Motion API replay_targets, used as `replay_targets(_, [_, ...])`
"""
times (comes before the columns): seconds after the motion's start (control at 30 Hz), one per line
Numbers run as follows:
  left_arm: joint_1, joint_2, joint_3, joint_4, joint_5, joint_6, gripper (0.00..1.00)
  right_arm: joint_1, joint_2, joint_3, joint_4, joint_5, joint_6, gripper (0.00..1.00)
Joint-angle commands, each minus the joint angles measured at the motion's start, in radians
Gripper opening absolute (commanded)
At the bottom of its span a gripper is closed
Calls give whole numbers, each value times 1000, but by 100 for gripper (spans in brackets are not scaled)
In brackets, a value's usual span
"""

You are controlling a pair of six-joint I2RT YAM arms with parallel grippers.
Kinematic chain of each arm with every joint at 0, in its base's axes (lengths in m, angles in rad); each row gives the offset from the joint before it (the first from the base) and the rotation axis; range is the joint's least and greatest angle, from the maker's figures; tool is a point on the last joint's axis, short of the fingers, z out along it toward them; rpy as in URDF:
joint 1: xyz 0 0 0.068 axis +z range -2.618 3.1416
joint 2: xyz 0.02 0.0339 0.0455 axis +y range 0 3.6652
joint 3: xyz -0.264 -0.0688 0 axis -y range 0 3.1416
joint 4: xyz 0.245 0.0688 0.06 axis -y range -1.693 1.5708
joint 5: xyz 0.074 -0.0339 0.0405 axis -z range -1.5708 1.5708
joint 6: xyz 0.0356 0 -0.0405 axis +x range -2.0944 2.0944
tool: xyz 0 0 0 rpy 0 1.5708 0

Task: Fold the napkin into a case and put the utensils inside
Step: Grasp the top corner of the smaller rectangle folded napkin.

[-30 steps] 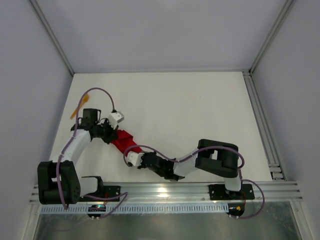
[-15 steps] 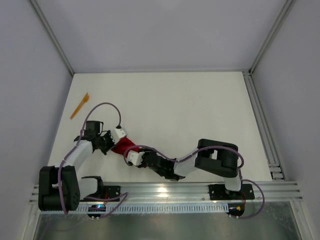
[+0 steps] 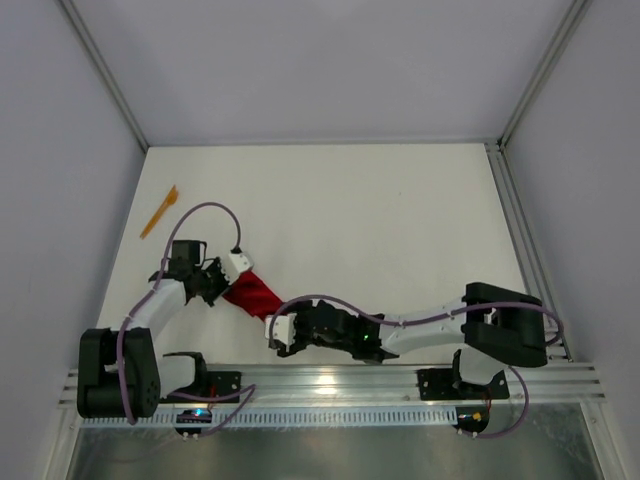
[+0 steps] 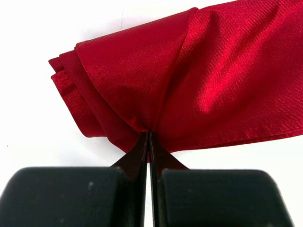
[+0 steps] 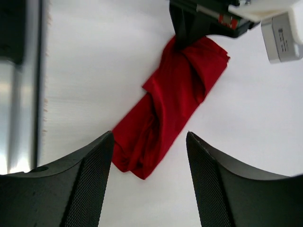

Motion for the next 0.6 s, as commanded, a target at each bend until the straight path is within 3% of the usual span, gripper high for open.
replay_targets(0.0, [4, 5, 7, 39, 13, -11, 0, -7, -88, 33, -75, -193, 139, 67])
replay_targets(0.13, [2, -12, -4, 38, 19, -6, 0, -192, -76, 101, -87, -404, 461, 65])
replay_targets(0.23, [2, -24, -9, 33, 19, 0, 0, -363, -35, 98, 44, -484, 727, 62])
replay_targets(0.3, [2, -26, -12, 31, 19, 0, 0, -434, 18, 142, -2, -494, 831, 55])
replay_targets(0.37, [2, -26, -13, 36, 16, -3, 0, -440, 104, 210, -86, -506, 832, 43])
replay_targets(0.5, [4, -30, -12, 36, 18, -12, 0, -429, 180, 173, -24, -499, 842, 20])
replay_targets(0.57, [4, -33, -12, 35, 18, -12, 0, -412, 210, 168, -17, -468, 807, 17])
